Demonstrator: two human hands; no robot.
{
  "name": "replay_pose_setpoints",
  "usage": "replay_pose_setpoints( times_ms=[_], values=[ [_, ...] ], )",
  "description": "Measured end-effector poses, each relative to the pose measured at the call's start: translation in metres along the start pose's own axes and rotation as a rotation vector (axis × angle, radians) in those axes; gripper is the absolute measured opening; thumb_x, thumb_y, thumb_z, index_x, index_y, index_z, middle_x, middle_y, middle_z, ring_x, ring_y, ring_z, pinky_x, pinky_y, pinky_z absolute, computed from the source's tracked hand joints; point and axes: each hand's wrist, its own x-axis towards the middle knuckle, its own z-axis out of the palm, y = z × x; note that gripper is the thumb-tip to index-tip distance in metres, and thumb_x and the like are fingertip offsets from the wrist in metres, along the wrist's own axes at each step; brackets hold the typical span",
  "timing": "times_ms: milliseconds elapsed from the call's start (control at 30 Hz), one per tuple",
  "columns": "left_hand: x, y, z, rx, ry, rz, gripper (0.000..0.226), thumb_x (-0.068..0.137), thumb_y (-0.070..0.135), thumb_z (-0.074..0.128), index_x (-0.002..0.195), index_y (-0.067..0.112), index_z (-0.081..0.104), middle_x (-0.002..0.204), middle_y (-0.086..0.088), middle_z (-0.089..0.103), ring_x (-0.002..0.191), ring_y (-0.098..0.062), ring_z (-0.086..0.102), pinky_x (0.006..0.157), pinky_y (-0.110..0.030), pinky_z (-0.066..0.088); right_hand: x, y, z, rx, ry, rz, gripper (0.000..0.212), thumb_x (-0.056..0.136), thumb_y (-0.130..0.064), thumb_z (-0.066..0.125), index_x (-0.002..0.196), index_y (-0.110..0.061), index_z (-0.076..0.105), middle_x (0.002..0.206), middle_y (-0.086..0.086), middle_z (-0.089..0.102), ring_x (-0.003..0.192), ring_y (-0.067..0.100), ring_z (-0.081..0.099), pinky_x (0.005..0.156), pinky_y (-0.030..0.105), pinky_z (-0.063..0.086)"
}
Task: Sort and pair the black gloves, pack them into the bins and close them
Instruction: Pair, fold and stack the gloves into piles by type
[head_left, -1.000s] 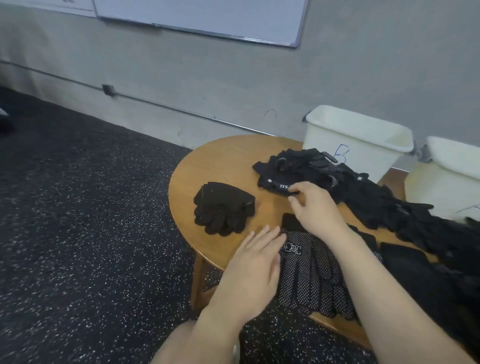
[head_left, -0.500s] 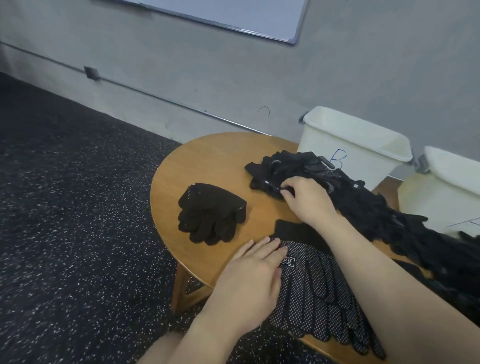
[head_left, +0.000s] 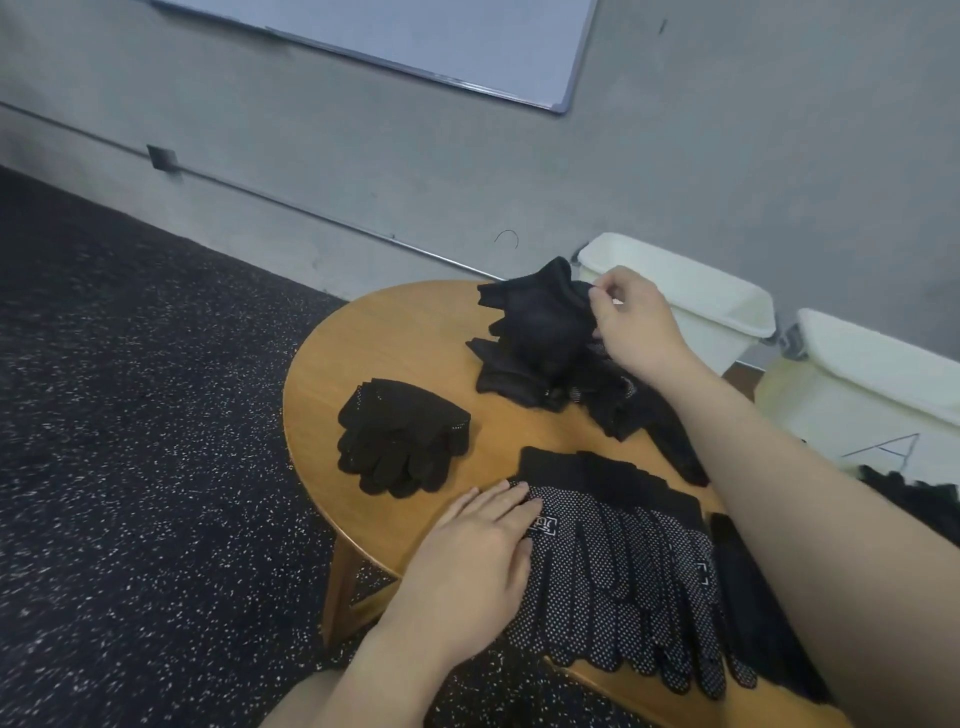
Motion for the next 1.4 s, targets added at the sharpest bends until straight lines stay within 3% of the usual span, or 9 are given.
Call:
replay_pose_setpoints(
  times_ms=[100, 233, 400, 533, 733, 933, 1167, 1267, 1400],
  values=[
    [-0.002, 0.002, -0.002, 0.003, -0.006, -0.016, 0.051, 0.108, 0.037, 0.036, 0.16, 0.036, 0.034, 0.167, 0.019, 0.026, 0.153, 0.004, 0.017, 0.12, -0.014, -0.01, 0.0, -0.017, -0.024, 0.124, -0.022, 0.063, 0.016, 0.105, -0.022, 0.048, 0.093, -0.016, 0.058, 0.085, -0.002, 0.057, 0.089, 0.034, 0.074, 0.062, 0.026, 0.057],
    [-0.005, 0.005, -0.004, 0.003, -0.004, -0.034, 0.051, 0.109, 0.036, 0.036, 0.16, 0.036, 0.033, 0.168, 0.019, 0.024, 0.154, 0.004, 0.014, 0.12, -0.014, -0.012, -0.013, -0.032, -0.054, 0.252, -0.084, 0.065, 0.02, 0.105, -0.018, 0.048, 0.088, -0.016, 0.06, 0.097, 0.011, 0.065, 0.092, 0.027, 0.073, 0.091, 0.05, 0.06],
    [-0.012, 0.011, -0.006, 0.001, 0.036, -0.053, 0.05, 0.11, 0.033, 0.037, 0.16, 0.035, 0.034, 0.167, 0.018, 0.027, 0.153, 0.004, 0.016, 0.125, -0.02, -0.007, -0.049, -0.049, -0.096, 0.282, -0.121, 0.035, 0.023, 0.106, -0.017, 0.049, 0.085, -0.019, 0.059, 0.094, 0.008, 0.069, 0.089, 0.023, 0.072, 0.093, 0.046, 0.06],
    [-0.015, 0.033, -0.009, -0.018, 0.151, -0.026, 0.048, 0.108, 0.032, 0.042, 0.156, 0.033, 0.041, 0.162, 0.016, 0.038, 0.15, -0.001, 0.028, 0.128, -0.026, 0.003, -0.096, -0.061, -0.139, 0.201, -0.098, -0.015, 0.021, 0.101, -0.028, 0.053, 0.082, -0.025, 0.06, 0.08, -0.005, 0.07, 0.081, 0.019, 0.073, 0.078, 0.026, 0.059],
    [-0.012, 0.094, 0.003, -0.436, 0.295, -0.029, 0.046, 0.105, 0.054, 0.034, 0.149, 0.041, 0.037, 0.148, 0.027, 0.04, 0.138, 0.007, 0.038, 0.111, -0.014, 0.028, -0.177, -0.046, -0.186, 0.297, -0.017, 0.05, 0.019, 0.088, -0.03, 0.056, 0.071, -0.028, 0.063, 0.072, -0.002, 0.06, 0.074, 0.021, 0.056, 0.078, 0.044, 0.047],
    [-0.005, 0.124, 0.021, -0.593, 0.268, 0.013, 0.049, 0.105, 0.056, 0.038, 0.152, 0.045, 0.03, 0.15, 0.028, 0.036, 0.142, 0.007, 0.035, 0.11, -0.012, 0.03, -0.226, 0.005, -0.191, 0.384, 0.067, 0.25, 0.022, 0.087, -0.035, 0.055, 0.07, -0.025, 0.065, 0.071, -0.004, 0.061, 0.07, 0.015, 0.056, 0.061, 0.03, 0.043],
    [0.011, 0.163, 0.046, -0.691, 0.074, 0.154, 0.077, 0.092, 0.056, 0.069, 0.156, 0.046, 0.028, 0.157, 0.028, 0.036, 0.149, -0.002, 0.033, 0.118, -0.019, 0.031, -0.244, 0.038, -0.143, 0.516, 0.111, 0.248, 0.024, 0.087, -0.035, 0.059, 0.081, -0.012, 0.065, 0.089, 0.024, 0.066, 0.093, 0.048, 0.065, 0.085, 0.064, 0.056],
    [0.026, 0.172, 0.052, -0.816, 0.098, 0.122, 0.061, 0.091, 0.031, 0.074, 0.147, 0.034, 0.049, 0.138, 0.016, 0.061, 0.133, -0.008, 0.056, 0.109, -0.033, 0.047, -0.238, 0.044, -0.136, 0.497, 0.059, 0.217, 0.02, 0.101, -0.02, 0.059, 0.087, -0.008, 0.068, 0.089, 0.016, 0.072, 0.092, 0.036, 0.07, 0.086, 0.048, 0.06],
    [0.044, 0.174, 0.058, -0.941, 0.161, 0.026, 0.021, 0.094, 0.044, 0.062, 0.112, 0.039, 0.07, 0.105, 0.016, 0.075, 0.102, -0.002, 0.07, 0.088, -0.029, 0.057, -0.244, 0.059, -0.149, 0.514, 0.086, 0.196, 0.022, 0.102, -0.021, 0.056, 0.096, -0.009, 0.075, 0.095, 0.003, 0.077, 0.094, 0.018, 0.074, 0.087, 0.033, 0.06]
  ],
)
